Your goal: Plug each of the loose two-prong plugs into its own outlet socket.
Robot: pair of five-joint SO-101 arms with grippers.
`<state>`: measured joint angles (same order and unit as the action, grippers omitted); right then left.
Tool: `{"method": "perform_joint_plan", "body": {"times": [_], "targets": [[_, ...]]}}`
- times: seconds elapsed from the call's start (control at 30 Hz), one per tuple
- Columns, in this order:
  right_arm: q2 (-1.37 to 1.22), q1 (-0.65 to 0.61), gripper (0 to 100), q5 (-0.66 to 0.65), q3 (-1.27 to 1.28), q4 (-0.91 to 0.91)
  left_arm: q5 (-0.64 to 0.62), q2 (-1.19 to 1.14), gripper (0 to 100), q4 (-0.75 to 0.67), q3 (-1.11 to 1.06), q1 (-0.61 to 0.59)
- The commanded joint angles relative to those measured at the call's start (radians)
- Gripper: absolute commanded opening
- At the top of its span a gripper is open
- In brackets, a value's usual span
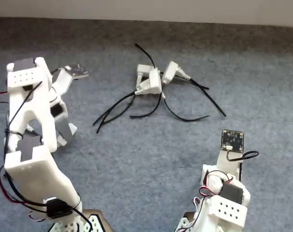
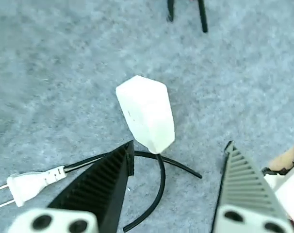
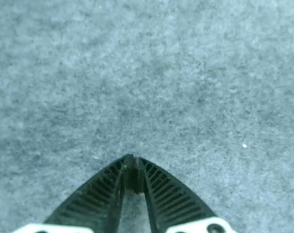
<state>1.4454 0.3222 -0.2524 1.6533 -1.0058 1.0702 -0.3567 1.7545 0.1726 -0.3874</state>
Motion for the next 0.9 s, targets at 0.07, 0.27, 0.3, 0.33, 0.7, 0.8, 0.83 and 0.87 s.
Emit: {"method": "perform_joint_plan", "body": {"times": [0.07,0.27,0.3,0.33,0.7,0.8,0.83,0.87], "targets": [[-0.004,-0.016,1.0,-0.017,0.016,0.018,0.048,0.051,29,-0.037,-0.102,-0.018],[-0.004,-0.016,1.0,-0.017,0.016,0.018,0.043,0.002,29,-0.087,-0.182,0.033],[-0.004,-0.016,1.0,-0.017,0.016,0.018,0.041,-0.005,29,-0.087,-0.194,0.047],[-0.004,-0.016,1.0,-0.017,0.016,0.018,0.041,-0.015,28,-0.089,-0.203,0.061],[-0.004,-0.016,1.0,-0.017,0.016,0.018,0.04,-0.099,28,-0.259,-0.259,0.097],[-0.004,-0.016,1.0,-0.017,0.016,0.018,0.041,-0.111,28,-0.281,-0.257,0.099],[-0.004,-0.016,1.0,-0.017,0.016,0.018,0.043,-0.114,28,-0.281,-0.257,0.101],[-0.004,-0.016,1.0,-0.017,0.016,0.018,0.044,-0.119,28,-0.281,-0.255,0.102]]}}
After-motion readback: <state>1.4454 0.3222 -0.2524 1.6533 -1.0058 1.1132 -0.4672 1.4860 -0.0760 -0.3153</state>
